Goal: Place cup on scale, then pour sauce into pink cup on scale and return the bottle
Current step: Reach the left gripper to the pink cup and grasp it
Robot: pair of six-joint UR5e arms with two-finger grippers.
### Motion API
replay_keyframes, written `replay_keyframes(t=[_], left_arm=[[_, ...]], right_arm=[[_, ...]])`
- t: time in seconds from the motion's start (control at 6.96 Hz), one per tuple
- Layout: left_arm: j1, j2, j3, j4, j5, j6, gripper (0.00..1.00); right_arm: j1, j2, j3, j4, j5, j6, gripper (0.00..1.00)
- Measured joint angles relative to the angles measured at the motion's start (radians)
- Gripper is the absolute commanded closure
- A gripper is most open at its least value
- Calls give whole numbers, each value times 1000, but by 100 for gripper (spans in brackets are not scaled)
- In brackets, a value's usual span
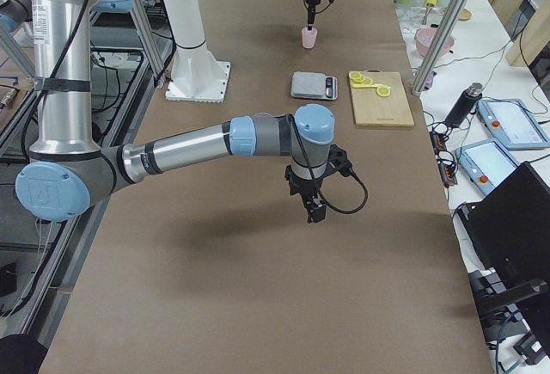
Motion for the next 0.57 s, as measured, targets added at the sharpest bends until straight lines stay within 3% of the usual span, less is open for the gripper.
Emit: replay_keyframes(t=[0.14,0.57], left_arm=[[4,-4,9,-2,0,-4,100],[9,-32,11,0,-6,-25,100]], right_arm=[[0,0,1,0,1,0,0],[-1,-6,-10,3,38,-3,0]])
